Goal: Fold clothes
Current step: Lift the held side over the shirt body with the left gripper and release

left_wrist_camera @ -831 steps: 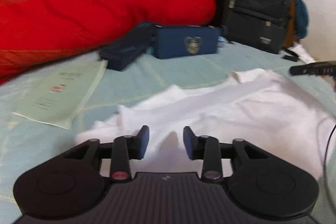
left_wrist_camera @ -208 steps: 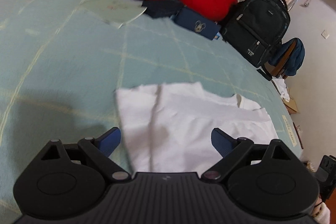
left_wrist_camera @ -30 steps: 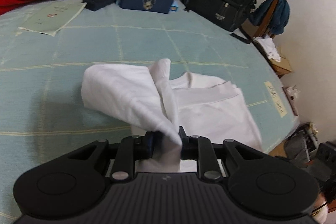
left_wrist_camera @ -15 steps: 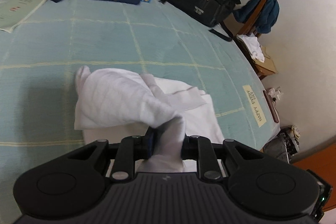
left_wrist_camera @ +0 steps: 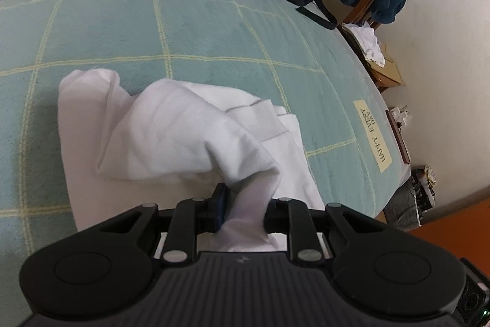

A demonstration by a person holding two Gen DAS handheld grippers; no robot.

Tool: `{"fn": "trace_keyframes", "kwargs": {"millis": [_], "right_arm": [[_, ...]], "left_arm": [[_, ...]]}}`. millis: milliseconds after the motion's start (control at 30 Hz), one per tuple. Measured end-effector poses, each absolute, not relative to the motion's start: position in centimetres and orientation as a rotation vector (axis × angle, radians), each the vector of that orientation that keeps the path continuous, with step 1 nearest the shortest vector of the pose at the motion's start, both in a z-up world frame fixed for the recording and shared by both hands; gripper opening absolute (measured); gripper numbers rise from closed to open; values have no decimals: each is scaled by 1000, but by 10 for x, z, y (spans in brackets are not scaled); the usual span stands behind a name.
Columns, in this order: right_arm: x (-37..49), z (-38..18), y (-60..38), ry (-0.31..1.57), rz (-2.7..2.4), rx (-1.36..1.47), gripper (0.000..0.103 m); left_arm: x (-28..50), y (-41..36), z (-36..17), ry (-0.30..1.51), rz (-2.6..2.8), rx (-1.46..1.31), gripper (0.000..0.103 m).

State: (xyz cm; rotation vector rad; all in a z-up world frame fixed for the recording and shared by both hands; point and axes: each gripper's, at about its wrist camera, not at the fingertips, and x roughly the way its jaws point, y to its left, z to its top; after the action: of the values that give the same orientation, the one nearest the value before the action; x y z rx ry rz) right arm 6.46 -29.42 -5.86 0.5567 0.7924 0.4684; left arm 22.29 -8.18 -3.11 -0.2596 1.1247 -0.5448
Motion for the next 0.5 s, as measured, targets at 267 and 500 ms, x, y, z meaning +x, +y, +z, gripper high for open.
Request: {"fn": "trace_keyframes", "kwargs": {"millis": [267,500], "right_arm": [[63,-62,-290,815,464,544,103],[62,-71,-294,845,466,565,103]], "left_arm": [[225,-93,-44,1141,-598,-267,42],[204,-84,-14,1040,-718,-293,60]]}}
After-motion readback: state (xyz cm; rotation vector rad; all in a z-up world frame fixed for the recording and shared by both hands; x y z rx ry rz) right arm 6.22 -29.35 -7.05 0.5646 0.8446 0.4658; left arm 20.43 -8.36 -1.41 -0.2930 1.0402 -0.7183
